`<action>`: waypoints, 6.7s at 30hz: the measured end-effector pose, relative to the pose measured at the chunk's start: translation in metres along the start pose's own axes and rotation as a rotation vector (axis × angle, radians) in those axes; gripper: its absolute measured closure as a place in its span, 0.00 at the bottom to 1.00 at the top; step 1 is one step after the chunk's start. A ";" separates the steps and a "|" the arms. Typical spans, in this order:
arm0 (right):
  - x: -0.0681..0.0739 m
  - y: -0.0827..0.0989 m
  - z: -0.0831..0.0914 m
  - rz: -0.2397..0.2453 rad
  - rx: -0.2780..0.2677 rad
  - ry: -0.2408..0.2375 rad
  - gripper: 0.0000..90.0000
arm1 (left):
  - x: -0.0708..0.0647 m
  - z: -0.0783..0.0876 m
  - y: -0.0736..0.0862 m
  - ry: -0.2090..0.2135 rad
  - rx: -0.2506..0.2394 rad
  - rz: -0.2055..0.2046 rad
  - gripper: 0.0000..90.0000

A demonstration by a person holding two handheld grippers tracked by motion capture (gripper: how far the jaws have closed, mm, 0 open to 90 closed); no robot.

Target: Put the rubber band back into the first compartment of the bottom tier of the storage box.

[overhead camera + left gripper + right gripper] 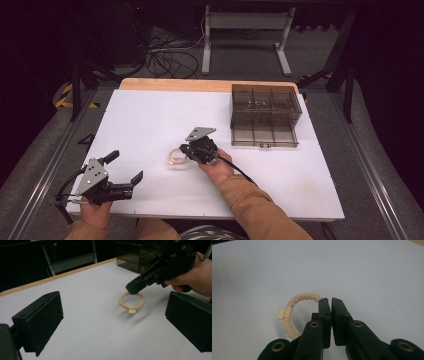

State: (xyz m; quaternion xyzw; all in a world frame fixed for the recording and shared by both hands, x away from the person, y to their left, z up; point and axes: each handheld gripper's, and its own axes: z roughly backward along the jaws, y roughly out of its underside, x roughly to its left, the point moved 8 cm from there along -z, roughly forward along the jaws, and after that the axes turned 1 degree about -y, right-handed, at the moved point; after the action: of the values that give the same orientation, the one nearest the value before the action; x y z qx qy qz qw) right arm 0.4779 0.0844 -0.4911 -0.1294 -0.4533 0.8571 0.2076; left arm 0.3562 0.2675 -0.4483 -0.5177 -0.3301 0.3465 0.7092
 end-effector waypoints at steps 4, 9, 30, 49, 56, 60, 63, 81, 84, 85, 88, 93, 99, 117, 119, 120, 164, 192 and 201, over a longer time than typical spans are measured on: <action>0.001 -0.006 0.011 0.002 -0.023 0.005 0.97 | 0.000 0.000 0.000 -0.002 -0.001 0.001 0.02; -0.002 -0.011 0.026 0.008 -0.039 0.016 0.97 | 0.000 0.000 0.000 0.000 0.000 0.001 0.02; -0.012 -0.018 0.058 0.007 -0.094 0.047 0.97 | 0.000 0.001 -0.001 -0.001 -0.004 0.000 0.02; -0.015 -0.022 0.071 0.022 -0.112 0.071 0.97 | 0.000 0.000 -0.001 0.000 -0.003 0.008 0.02; -0.021 -0.022 0.082 0.036 -0.111 0.106 0.97 | 0.001 0.000 0.000 0.000 -0.002 0.007 0.02; -0.027 -0.022 0.090 0.028 -0.116 0.128 0.97 | 0.001 0.000 0.000 -0.001 -0.002 0.006 0.02; -0.034 -0.020 0.096 0.020 -0.113 0.146 0.97 | 0.000 0.000 0.000 0.000 0.000 0.006 0.02; -0.069 -0.010 0.131 -0.015 -0.109 0.257 0.96 | 0.000 0.000 0.000 0.001 0.000 0.007 0.02; -0.072 -0.010 0.134 -0.019 -0.110 0.267 0.96 | 0.000 0.000 0.000 0.001 0.000 0.007 0.02; -0.075 -0.009 0.137 -0.026 -0.112 0.275 0.96 | 0.000 0.000 0.000 0.001 0.000 0.007 0.02; -0.078 -0.008 0.141 -0.033 -0.112 0.284 0.96 | 0.000 0.000 0.000 0.001 0.000 0.008 0.02; -0.087 -0.004 0.149 -0.045 -0.111 0.315 0.96 | 0.000 0.000 0.000 0.001 0.000 0.007 0.02; -0.097 0.000 0.156 -0.061 -0.111 0.342 0.96 | 0.001 0.001 -0.001 -0.002 -0.004 0.007 0.02; -0.129 0.020 0.172 -0.137 -0.100 0.459 0.96 | 0.000 0.000 0.000 -0.002 -0.002 0.011 0.02; -0.132 0.022 0.172 -0.145 -0.099 0.470 0.96 | 0.001 0.001 0.000 -0.003 -0.002 0.010 0.02; -0.133 0.023 0.172 -0.148 -0.098 0.476 0.96 | 0.001 0.001 0.000 -0.004 -0.002 0.012 0.02; -0.158 0.058 0.144 -0.181 -0.005 0.545 0.96 | 0.001 0.001 0.000 -0.002 -0.002 0.013 0.02; -0.160 0.075 0.118 -0.189 0.078 0.508 0.95 | 0.001 0.001 0.001 -0.006 0.001 0.021 0.02; -0.159 0.072 0.118 -0.195 0.051 0.474 0.67 | 0.001 0.001 0.001 -0.004 0.003 0.020 0.02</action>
State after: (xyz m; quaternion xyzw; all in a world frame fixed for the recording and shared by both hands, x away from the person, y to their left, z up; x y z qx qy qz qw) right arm 0.5524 -0.1126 -0.4804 -0.2771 -0.3805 0.7899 0.3930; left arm 0.3559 0.2693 -0.4491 -0.5192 -0.3259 0.3550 0.7058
